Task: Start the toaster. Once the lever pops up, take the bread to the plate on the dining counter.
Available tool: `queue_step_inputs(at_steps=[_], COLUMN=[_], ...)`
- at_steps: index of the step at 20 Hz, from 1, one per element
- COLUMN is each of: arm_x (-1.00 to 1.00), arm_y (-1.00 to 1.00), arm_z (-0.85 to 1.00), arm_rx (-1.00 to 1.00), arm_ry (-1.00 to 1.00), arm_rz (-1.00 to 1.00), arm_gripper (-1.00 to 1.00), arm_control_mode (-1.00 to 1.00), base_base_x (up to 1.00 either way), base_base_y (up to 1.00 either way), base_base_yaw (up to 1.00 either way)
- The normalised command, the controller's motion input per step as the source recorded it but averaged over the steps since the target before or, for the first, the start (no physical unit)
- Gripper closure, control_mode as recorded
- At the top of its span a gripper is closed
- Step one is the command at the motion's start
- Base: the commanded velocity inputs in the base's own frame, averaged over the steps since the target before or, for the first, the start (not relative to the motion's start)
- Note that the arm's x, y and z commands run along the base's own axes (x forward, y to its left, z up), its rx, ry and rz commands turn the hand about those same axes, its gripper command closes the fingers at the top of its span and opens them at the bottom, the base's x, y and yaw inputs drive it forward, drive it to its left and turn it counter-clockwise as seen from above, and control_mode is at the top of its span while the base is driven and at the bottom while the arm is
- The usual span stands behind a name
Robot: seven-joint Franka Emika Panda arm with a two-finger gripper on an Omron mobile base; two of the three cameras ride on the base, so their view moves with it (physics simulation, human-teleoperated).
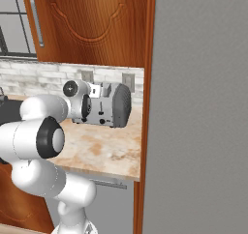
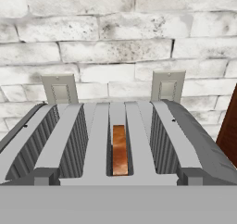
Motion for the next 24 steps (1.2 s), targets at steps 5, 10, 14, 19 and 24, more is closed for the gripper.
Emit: queue_step_inputs(at_steps=[5,10,14,19,24], arm_x=[0.0,0.0,0.0,0.0,0.0], arm_y=[0.0,0.0,0.0,0.0,0.0], arm_z=[0.0,0.0,0.0,0.0,0.0], arm_rx=[0.0,0.0,0.0,0.0,0.0], arm_ry=[0.0,0.0,0.0,0.0,0.0], arm_rz=[0.0,0.0,0.0,0.0,0.0], arm_gripper=[-1.0,-1.0,-1.0,-1.0,-1.0], arm_control_mode=[-1.0,-1.0,-1.0,-1.0,-1.0], base_base_x=[0.0,0.0,0.0,0.0,0.0], base_base_y=[0.0,0.0,0.0,0.0,0.0], base_base_yaw=[0.0,0.0,0.0,0.0,0.0])
